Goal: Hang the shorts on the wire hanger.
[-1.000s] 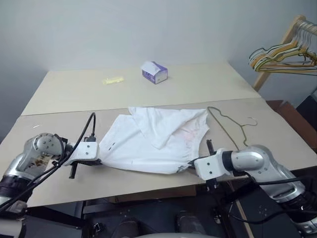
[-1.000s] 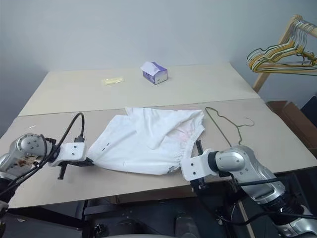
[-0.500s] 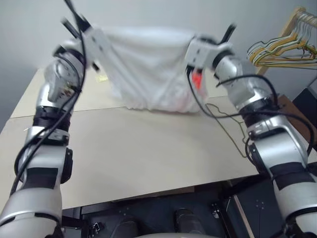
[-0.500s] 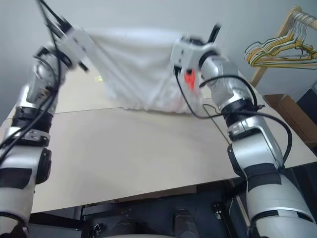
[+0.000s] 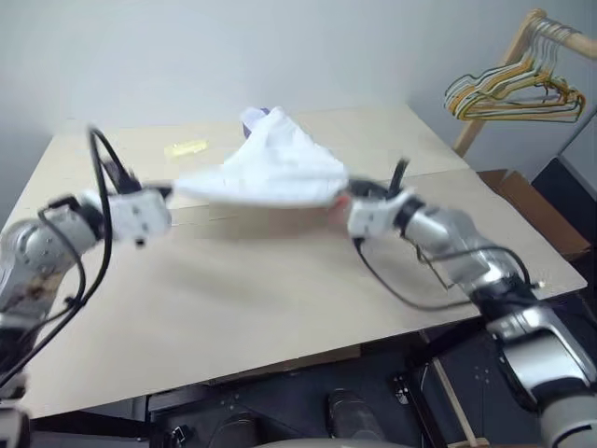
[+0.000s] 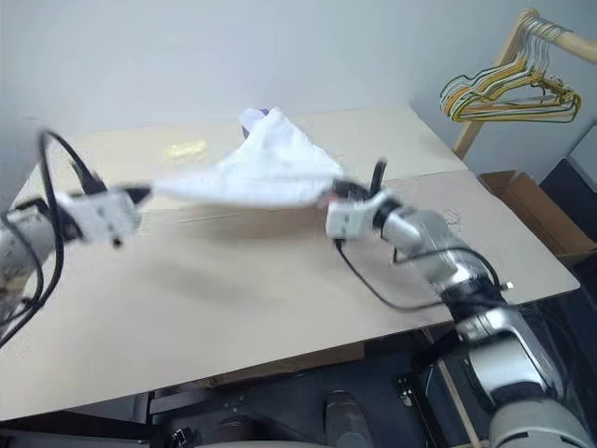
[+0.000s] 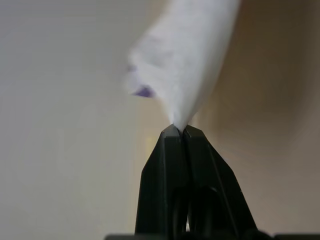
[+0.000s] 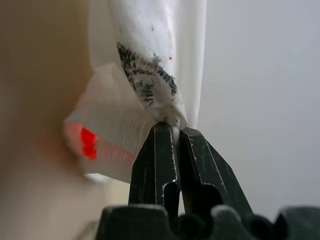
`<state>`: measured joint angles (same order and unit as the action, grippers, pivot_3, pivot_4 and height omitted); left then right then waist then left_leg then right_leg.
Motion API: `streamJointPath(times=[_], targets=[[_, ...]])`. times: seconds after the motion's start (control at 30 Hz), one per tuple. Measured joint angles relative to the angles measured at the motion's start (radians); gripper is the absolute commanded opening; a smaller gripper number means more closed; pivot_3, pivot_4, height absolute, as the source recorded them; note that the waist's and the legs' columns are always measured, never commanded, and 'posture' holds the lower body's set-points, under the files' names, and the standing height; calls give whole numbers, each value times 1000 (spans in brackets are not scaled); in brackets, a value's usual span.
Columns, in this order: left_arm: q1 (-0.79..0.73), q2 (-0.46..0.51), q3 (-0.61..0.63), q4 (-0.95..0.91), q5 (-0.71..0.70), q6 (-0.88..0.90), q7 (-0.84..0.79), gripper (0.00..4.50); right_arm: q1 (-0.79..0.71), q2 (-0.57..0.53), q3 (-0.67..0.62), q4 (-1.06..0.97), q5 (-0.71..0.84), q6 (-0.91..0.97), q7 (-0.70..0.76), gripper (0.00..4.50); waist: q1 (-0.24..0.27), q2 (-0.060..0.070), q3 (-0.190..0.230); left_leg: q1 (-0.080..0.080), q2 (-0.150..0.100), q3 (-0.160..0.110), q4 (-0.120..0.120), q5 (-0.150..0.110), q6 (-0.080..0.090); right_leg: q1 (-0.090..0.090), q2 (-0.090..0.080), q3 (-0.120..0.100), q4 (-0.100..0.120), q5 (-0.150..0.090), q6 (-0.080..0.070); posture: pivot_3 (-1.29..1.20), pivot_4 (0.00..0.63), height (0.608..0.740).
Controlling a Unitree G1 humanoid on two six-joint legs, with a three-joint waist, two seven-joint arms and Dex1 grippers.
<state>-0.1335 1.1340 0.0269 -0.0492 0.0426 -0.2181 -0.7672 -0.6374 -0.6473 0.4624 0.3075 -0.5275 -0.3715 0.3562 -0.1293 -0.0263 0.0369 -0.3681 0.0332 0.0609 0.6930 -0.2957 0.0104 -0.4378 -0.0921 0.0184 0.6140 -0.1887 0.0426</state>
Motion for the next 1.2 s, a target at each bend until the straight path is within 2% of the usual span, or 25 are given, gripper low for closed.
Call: streamJointPath(times=[0.07, 0.17, 0.23, 0.33, 0.53, 0.77, 0.8, 0.9, 1.07, 1.2], targets=[[119, 41, 16, -55, -14, 32, -81, 26, 32, 2, 30, -44, -1, -17, 63, 0, 6, 0, 0, 4, 1, 0, 1, 1, 1, 3, 1, 0, 1, 0, 0, 10, 0, 740], [265, 87, 42, -126, -19, 94, -176, 26, 82, -33, 40, -127, 18, -33, 187, 0, 21, 0, 1, 19, 2, 0, 0, 1, 1, 18, 2, -1, 0, -6, 4, 5, 0, 740], [331, 97, 76, -177, -23, 128, -219, 26, 112, -64, 41, -191, 42, -33, 283, 0, 40, 0, 1, 19, 2, 0, 0, 1, 1, 18, 1, -2, 0, -6, 4, 3, 0, 740], [389, 120, 115, -238, -33, 183, -284, 26, 143, -83, 41, -245, 59, -32, 369, 0, 60, -2, 0, 17, 2, 1, 0, 1, 1, 16, 2, -2, 0, -3, -3, 3, 0, 740], [480, 166, 190, -385, -53, 312, -422, 26, 164, -111, 39, -320, 68, -14, 477, 0, 69, -2, 0, 15, 2, 1, 0, 0, 1, 15, 2, -2, -1, -3, -3, 1, 0, 740], [529, 186, 215, -493, -70, 423, -512, 26, 179, -128, 36, -328, 97, -36, 516, 0, 72, -2, 0, 16, 2, 0, 0, 0, 1, 16, 3, -2, 0, -5, -1, -4, 0, 740], [528, 188, 215, -492, -60, 424, -511, 8, 179, -128, 36, -327, 100, -47, 516, 303, 72, -2, 0, 16, 2, 0, 0, 0, 1, 16, 3, -2, 0, -5, -1, -6, 0, 740], [509, 187, 202, -471, -41, 404, -508, 656, 179, -139, 36, -317, 100, -76, 520, 1228, 72, -2, 0, 16, 2, 0, 0, 0, 1, 16, 2, -2, -1, -5, -2, -8, 0, 740], [467, 162, 182, -439, -54, 396, -516, 2258, 193, -197, 6, -338, 163, -64, 595, 3022, 81, -2, 0, 16, 2, 1, 0, 0, 1, 15, 2, -3, -1, -4, -3, -17, 0, 740], [442, 149, 206, -435, -135, 407, -562, 3540, 254, -244, -71, -435, 281, 40, 663, 4453, 87, -2, 1, 15, 2, 1, 0, 0, 1, 15, 2, -3, -1, -5, -2, -25, 0, 740]])
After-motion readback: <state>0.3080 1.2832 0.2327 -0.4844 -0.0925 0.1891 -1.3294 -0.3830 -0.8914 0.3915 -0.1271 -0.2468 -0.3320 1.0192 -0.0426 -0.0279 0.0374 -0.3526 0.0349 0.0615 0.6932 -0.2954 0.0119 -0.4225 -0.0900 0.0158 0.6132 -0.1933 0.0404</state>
